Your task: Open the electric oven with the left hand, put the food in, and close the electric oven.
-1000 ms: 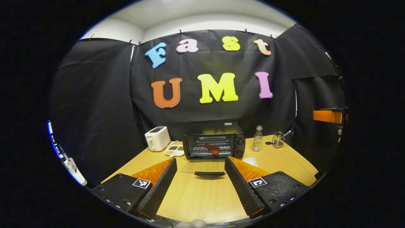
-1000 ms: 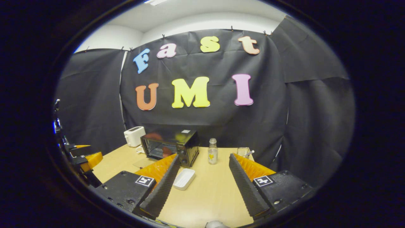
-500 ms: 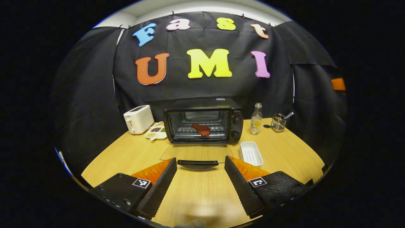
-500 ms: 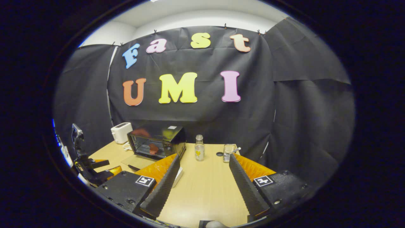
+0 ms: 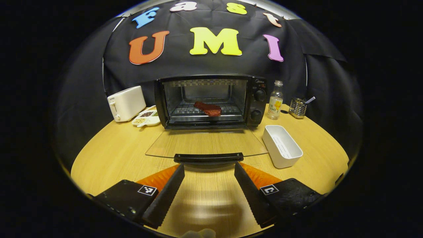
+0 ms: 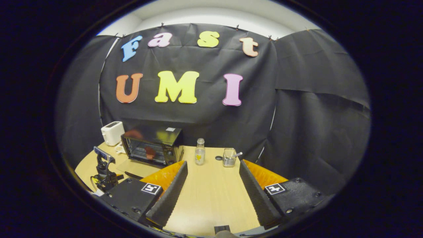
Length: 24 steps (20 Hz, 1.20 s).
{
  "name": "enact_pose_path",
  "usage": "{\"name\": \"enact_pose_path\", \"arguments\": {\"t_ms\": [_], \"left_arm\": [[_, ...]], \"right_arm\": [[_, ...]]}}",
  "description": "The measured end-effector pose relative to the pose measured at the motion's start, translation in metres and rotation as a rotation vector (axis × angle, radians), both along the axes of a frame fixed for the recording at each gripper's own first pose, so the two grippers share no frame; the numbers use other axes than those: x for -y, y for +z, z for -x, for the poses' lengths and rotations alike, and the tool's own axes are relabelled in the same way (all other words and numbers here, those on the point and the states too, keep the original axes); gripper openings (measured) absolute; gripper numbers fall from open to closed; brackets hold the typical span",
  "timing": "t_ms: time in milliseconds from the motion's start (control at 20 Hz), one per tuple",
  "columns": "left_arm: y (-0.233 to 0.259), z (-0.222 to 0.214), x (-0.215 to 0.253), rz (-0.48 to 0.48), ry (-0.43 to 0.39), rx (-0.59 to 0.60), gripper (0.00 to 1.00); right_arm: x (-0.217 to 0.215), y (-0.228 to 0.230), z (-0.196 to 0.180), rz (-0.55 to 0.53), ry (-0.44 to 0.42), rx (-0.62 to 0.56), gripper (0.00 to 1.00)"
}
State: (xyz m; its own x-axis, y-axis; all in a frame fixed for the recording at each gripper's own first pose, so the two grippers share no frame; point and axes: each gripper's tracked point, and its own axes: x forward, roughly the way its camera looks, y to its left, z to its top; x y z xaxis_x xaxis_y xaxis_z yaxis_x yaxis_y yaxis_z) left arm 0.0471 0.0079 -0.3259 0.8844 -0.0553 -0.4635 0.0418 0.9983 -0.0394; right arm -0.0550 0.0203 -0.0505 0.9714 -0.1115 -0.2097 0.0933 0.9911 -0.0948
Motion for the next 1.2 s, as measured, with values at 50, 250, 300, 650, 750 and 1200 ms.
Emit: {"name": "enact_pose_path", "arguments": {"t_ms": [50,250,300,650,750,1200], "left_arm": [[-0.005,-0.006,0.002,-0.001,-0.008,-0.003,0.97],[-0.023,-0.02,0.006,0.002,-0.022,-0.029,0.97],[-0.027,-0.023,0.006,-0.002,-0.02,-0.036,0.97],[-0.031,-0.026,0.001,-0.042,-0.016,-0.045,0.97],[-0.029,-0.028,0.002,-0.052,-0.018,-0.044,0.97],[-0.006,-0.032,0.002,-0.037,-0.006,-0.026,0.98]], "right_arm": [[-0.003,0.001,0.0,0.009,-0.003,-0.005,0.97],[-0.006,0.005,0.0,0.017,-0.017,-0.024,1.0],[-0.005,0.006,-0.001,0.02,-0.021,-0.023,1.0],[0.004,0.004,-0.003,-0.001,-0.046,-0.034,1.0],[0.007,0.006,-0.003,0.018,-0.052,-0.034,1.0],[0.011,0.013,-0.007,-0.013,-0.042,-0.008,1.0]]}}
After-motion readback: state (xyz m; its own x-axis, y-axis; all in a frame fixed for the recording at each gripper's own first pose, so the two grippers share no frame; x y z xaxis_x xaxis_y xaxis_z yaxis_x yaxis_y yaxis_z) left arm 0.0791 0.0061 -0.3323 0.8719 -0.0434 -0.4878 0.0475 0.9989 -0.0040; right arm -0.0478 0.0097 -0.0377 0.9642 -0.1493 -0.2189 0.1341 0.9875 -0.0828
